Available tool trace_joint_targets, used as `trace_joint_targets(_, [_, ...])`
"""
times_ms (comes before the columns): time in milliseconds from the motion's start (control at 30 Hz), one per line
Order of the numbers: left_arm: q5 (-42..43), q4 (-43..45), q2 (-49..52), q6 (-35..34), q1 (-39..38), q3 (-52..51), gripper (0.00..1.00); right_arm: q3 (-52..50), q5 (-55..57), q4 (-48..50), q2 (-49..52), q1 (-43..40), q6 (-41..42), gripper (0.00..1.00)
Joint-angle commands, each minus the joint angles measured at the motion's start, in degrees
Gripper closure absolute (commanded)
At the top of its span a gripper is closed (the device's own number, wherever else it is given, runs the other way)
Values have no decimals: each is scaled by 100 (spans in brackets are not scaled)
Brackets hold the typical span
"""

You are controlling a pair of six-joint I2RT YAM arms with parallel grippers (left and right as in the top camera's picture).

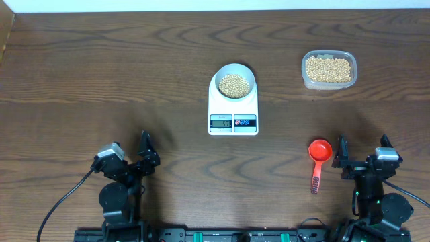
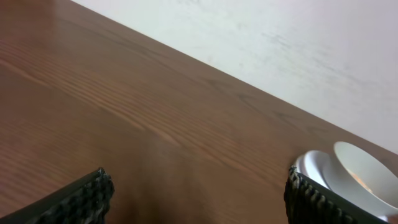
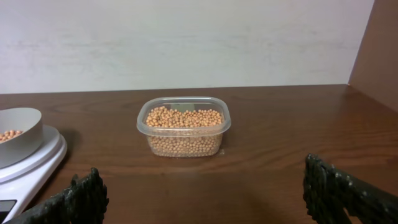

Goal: Scoop item into bowl and weigh 50g on scale

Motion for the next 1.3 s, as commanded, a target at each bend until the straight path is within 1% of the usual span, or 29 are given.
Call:
trace_joint_targets(0, [-590, 11, 4, 50, 11, -111, 10, -24, 7, -15, -33, 24, -46, 1])
trace_joint_targets(33, [-708, -9, 4, 52, 11, -111, 10, -22, 7, -15, -33, 24, -46, 1])
trace_joint_targets(167, [-627, -149, -146, 28, -22, -111, 10, -22, 7, -15, -33, 24, -46, 1])
trace_joint_targets(267, [-592, -212, -431, 35, -203, -114, 10, -22, 7, -15, -33, 24, -46, 1])
trace_joint_targets(500, [-483, -245, -433, 334, -293, -116, 10, -22, 7, -15, -33, 24, -46, 1])
trace_joint_targets(1267, [-498, -236, -417, 332, -293, -116, 10, -22, 7, -15, -33, 24, -46, 1])
